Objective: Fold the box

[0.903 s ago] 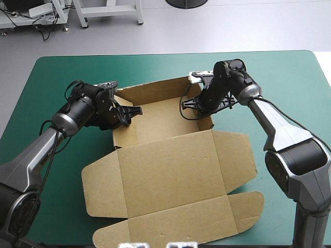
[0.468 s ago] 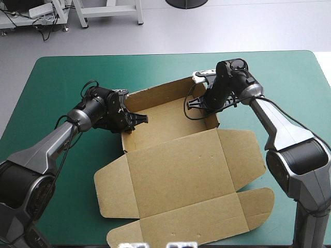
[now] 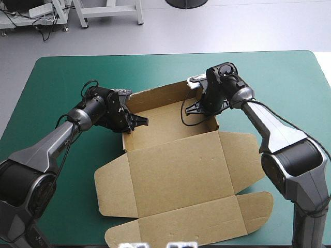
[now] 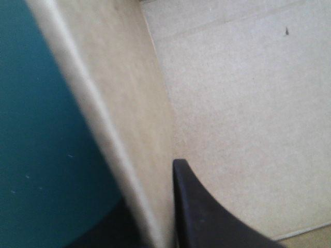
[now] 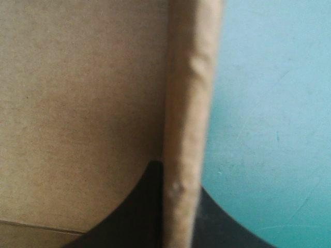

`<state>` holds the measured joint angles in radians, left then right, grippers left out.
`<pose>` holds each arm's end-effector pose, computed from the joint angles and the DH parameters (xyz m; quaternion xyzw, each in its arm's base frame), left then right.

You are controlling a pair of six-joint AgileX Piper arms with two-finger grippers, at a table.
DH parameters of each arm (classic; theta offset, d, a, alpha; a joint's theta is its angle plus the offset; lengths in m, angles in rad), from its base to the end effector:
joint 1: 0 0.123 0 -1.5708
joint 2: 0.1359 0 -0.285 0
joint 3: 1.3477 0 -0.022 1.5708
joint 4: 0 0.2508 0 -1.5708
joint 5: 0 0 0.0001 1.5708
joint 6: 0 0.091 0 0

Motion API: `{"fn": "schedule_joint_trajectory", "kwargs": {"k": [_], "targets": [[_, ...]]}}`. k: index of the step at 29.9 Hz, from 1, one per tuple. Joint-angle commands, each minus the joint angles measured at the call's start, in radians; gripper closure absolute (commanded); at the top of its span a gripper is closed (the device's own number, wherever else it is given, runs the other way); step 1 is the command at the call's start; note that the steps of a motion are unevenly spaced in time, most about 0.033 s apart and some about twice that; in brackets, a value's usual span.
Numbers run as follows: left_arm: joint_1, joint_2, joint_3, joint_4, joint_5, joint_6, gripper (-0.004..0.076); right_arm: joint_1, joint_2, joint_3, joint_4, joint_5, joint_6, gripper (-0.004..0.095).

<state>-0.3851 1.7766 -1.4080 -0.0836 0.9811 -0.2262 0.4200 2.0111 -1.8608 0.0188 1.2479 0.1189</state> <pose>0.3407 -0.1449 0.2565 0.0608 0.9856 -0.0823 0.1349 0.3922 0.1769 0.2802 -0.1469 0.9806 0.0434 0.1224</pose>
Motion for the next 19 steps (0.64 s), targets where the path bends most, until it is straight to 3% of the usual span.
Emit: {"fn": "schedule_joint_trajectory", "kwargs": {"k": [1, 5, 11, 19], "targets": [[-0.014, -0.016, -0.052, -0.066, -0.015, 0.040, 0.0715, 0.015, -0.054, 0.027, 0.102, 0.009, 0.021, 0.0926], [-0.016, 0.028, -0.152, -0.127, 0.035, 0.079, 0.0715, 0.015, -0.052, 0.085, 0.187, 0.007, 0.023, 0.0926], [-0.047, 0.086, -0.275, -0.011, 0.167, 0.088, 0.0715, 0.015, -0.052, 0.094, 0.151, 0.007, 0.022, 0.0926], [-0.052, 0.108, -0.278, 0.015, 0.174, 0.088, 0.0715, 0.015, -0.052, 0.098, 0.165, -0.002, 0.058, 0.0926]]}}
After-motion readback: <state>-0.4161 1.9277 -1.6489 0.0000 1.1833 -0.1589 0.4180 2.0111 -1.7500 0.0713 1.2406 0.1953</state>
